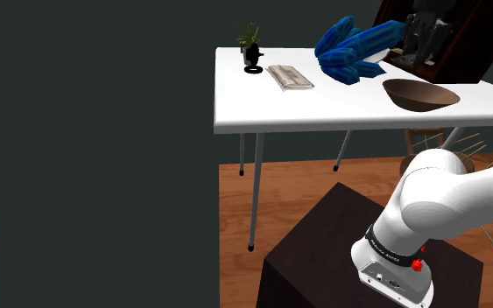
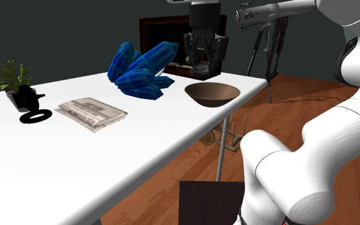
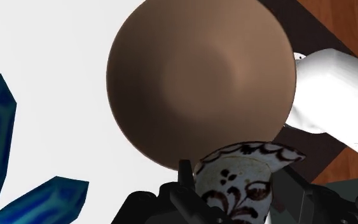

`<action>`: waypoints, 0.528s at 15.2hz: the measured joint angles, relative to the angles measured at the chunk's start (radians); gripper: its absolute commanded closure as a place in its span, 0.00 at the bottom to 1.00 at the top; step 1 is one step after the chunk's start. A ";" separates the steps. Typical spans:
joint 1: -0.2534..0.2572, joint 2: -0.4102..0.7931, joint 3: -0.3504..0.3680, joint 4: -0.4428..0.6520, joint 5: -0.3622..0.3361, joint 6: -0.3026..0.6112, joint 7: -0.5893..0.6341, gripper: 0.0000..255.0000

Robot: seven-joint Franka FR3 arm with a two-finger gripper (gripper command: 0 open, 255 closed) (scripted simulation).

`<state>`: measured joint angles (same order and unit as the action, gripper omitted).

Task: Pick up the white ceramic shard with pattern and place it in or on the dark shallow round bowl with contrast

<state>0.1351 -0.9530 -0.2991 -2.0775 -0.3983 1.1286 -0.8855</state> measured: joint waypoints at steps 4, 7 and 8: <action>-0.010 -0.041 -0.066 0.013 -0.077 -0.024 -0.087 1.00; -0.017 -0.072 -0.099 -0.005 -0.117 -0.022 -0.122 1.00; -0.019 -0.084 -0.104 -0.023 -0.122 -0.015 -0.123 1.00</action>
<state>0.1160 -1.0369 -0.4027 -2.1000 -0.5203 1.1133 -1.0082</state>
